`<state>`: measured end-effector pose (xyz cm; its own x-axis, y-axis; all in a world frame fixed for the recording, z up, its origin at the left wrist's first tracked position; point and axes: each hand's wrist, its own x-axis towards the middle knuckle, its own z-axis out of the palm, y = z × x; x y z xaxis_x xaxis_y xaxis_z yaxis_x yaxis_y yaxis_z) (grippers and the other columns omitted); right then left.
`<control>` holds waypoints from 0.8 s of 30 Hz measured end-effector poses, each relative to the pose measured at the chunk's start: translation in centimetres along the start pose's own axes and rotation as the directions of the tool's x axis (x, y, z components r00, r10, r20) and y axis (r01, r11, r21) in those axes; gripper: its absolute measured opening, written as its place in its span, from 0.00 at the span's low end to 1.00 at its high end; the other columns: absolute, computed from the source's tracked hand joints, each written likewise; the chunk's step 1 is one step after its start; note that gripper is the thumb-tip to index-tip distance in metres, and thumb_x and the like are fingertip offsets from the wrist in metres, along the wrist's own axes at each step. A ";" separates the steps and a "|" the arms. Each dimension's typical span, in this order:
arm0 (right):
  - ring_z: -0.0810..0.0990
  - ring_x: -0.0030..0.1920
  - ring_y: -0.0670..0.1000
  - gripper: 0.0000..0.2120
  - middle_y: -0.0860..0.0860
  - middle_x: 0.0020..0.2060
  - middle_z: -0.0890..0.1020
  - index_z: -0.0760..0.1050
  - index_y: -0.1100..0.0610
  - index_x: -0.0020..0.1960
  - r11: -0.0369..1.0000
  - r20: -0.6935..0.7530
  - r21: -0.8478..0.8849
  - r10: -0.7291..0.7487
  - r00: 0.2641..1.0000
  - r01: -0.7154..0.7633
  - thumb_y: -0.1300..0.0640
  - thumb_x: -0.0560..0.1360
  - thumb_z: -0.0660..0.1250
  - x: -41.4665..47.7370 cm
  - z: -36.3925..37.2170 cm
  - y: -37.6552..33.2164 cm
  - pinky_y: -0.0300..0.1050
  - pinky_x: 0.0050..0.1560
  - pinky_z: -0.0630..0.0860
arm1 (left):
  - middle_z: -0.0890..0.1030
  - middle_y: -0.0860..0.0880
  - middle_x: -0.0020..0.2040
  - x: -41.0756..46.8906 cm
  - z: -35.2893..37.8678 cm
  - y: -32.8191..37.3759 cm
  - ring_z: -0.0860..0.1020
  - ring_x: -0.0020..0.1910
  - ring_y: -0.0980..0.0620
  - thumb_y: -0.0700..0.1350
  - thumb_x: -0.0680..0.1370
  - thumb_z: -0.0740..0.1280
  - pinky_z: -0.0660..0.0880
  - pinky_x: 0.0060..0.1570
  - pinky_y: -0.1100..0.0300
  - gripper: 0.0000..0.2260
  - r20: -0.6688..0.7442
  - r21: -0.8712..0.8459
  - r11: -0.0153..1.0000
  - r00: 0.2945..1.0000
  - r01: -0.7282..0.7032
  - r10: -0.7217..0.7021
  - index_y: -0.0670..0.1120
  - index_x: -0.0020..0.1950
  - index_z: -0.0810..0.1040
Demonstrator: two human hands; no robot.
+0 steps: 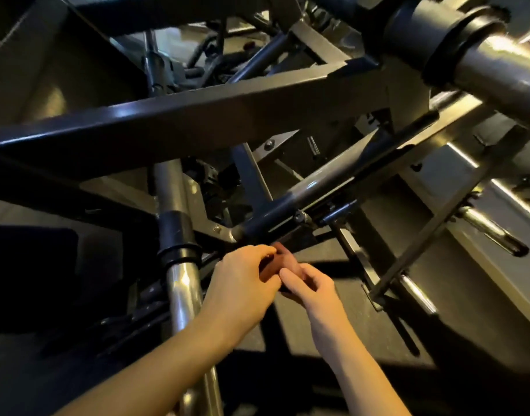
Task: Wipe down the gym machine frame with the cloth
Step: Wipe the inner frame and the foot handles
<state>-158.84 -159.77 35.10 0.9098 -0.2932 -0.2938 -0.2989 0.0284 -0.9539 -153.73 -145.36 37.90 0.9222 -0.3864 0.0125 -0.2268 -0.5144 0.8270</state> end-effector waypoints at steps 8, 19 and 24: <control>0.84 0.52 0.49 0.12 0.53 0.48 0.87 0.84 0.57 0.54 0.997 0.098 -0.064 -0.027 0.995 0.033 0.51 0.75 0.74 -4.2 -1.6 1.0 0.43 0.54 0.74 | 0.81 0.60 0.60 -4.4 0.3 -2.5 0.79 0.59 0.62 0.50 0.72 0.79 0.78 0.63 0.56 0.27 0.199 -0.234 0.948 0.965 0.215 -0.170 0.59 0.70 0.75; 0.84 0.59 0.53 0.28 0.53 0.56 0.86 0.79 0.56 0.63 1.000 0.153 -0.007 0.018 0.988 -0.017 0.44 0.67 0.76 -5.5 -5.8 3.3 0.48 0.59 0.78 | 0.82 0.52 0.51 -5.8 4.9 0.2 0.81 0.52 0.54 0.47 0.74 0.76 0.80 0.57 0.51 0.13 0.191 -0.314 0.863 0.917 0.394 -0.350 0.53 0.56 0.78; 0.83 0.56 0.50 0.19 0.49 0.53 0.85 0.81 0.53 0.59 1.000 0.027 0.020 -0.007 1.000 0.007 0.50 0.69 0.73 -1.8 -7.1 4.8 0.47 0.57 0.78 | 0.77 0.55 0.49 -2.5 8.7 0.6 0.77 0.51 0.55 0.49 0.78 0.72 0.77 0.50 0.57 0.10 -0.005 -0.171 0.935 0.949 0.310 -0.316 0.54 0.56 0.75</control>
<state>-163.98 -165.88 31.50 0.9194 -0.2676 -0.2884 -0.2869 0.0455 -0.9569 -158.90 -151.29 33.47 0.9483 -0.2003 -0.2461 0.1273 -0.4703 0.8733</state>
